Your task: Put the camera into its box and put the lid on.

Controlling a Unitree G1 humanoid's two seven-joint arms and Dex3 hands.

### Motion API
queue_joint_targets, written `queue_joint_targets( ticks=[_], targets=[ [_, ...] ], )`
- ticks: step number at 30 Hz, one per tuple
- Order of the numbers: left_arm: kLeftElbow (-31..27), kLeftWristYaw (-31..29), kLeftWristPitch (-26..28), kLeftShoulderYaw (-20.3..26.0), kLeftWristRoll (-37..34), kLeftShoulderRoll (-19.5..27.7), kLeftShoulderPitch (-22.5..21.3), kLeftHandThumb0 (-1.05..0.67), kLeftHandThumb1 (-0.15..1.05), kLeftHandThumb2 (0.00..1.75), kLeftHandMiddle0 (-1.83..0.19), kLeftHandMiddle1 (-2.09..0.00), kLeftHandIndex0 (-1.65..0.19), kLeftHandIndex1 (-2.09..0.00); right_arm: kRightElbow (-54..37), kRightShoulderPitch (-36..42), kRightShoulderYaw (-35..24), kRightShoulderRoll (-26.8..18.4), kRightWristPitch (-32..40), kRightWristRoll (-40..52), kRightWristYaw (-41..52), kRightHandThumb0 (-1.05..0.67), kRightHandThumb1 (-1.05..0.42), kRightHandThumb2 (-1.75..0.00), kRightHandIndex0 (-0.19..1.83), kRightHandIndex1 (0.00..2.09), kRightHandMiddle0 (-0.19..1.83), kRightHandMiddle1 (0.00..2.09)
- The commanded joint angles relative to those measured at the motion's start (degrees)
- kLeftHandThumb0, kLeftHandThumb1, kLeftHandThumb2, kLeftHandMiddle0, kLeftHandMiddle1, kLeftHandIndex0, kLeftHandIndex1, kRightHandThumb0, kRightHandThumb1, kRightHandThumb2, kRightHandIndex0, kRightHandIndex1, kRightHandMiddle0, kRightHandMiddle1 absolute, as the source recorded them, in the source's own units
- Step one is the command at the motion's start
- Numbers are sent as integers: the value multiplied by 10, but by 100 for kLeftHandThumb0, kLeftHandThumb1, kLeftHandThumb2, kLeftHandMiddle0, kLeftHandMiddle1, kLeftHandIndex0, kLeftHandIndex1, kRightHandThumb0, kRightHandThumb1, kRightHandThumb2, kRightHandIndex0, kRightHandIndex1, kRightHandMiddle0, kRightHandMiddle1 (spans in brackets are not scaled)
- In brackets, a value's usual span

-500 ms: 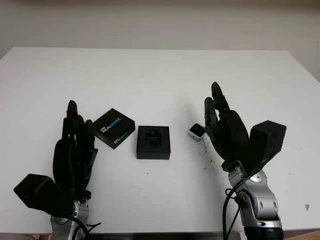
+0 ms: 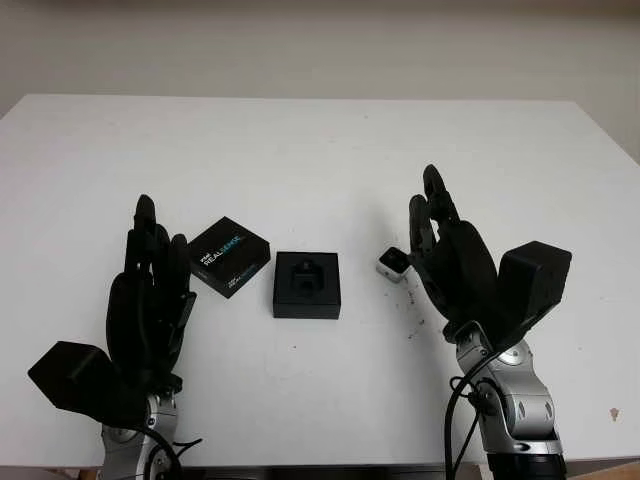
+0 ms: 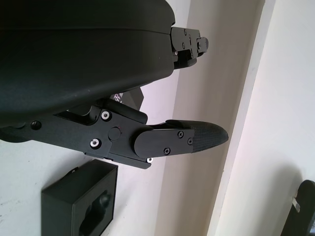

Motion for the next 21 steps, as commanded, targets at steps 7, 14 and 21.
queue_joint_targets(
  ticks=[7, 14, 21],
  targets=[
    [-8, -3, -4, 0, 0, 3, 1, -57, 105, 43, 1, -5, 3, -5, 63, -118, -16, -144, -69, -44, 105, -57, -95, -6, 11, 16, 9, 29],
    [0, 0, -9, 0, 11, 4, -1, -57, 105, 47, 1, -5, 3, -5, 174, -226, 24, -285, -199, -154, 199, -44, -75, -4, 31, 22, 9, 69],
    [-1, 3, -8, -3, 12, 0, -4, -58, 105, 47, 1, -5, 3, -5, 243, -279, 101, -374, -301, -312, 218, -48, -75, -5, 34, 13, 34, 22]
  ],
)
